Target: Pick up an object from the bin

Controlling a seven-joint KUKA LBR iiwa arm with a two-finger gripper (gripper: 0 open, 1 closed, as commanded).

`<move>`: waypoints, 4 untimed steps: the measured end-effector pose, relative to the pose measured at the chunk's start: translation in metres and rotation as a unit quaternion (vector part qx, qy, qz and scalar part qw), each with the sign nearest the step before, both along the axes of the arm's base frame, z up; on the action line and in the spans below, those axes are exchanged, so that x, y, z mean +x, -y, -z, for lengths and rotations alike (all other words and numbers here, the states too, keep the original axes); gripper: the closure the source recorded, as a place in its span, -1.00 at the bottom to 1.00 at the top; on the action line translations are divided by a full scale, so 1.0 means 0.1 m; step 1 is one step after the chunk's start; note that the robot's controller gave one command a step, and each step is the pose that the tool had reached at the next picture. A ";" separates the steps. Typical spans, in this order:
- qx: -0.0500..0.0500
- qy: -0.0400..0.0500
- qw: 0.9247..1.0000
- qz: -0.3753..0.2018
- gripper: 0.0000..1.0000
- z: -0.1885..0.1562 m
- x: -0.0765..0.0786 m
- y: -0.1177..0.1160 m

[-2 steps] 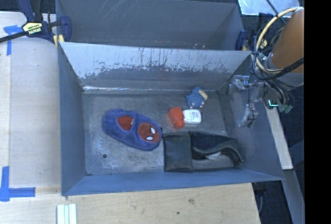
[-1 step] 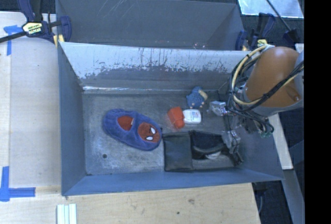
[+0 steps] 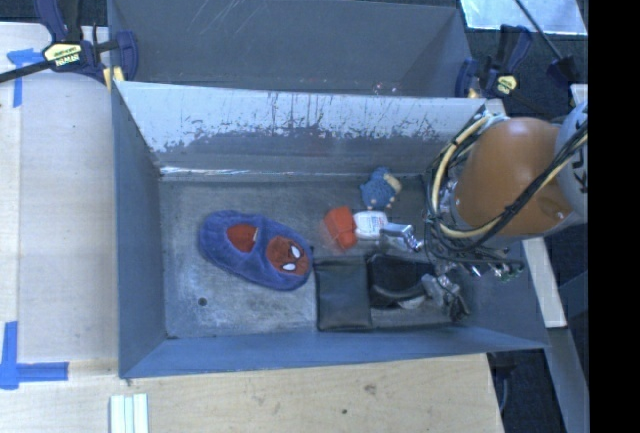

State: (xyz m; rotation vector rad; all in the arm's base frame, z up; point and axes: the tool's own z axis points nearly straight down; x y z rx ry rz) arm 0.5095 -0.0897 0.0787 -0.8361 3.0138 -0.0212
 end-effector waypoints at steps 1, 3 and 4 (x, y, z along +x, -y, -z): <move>-0.002 -0.006 1.000 0.002 1.00 0.00 -0.03 0.03; 0.004 -0.014 0.985 0.173 1.00 0.00 0.70 -0.42; 0.007 -0.001 0.987 0.162 1.00 -1.27 0.66 -0.49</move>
Offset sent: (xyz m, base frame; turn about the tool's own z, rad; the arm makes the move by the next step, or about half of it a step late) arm 0.0000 0.0000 0.0000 0.0000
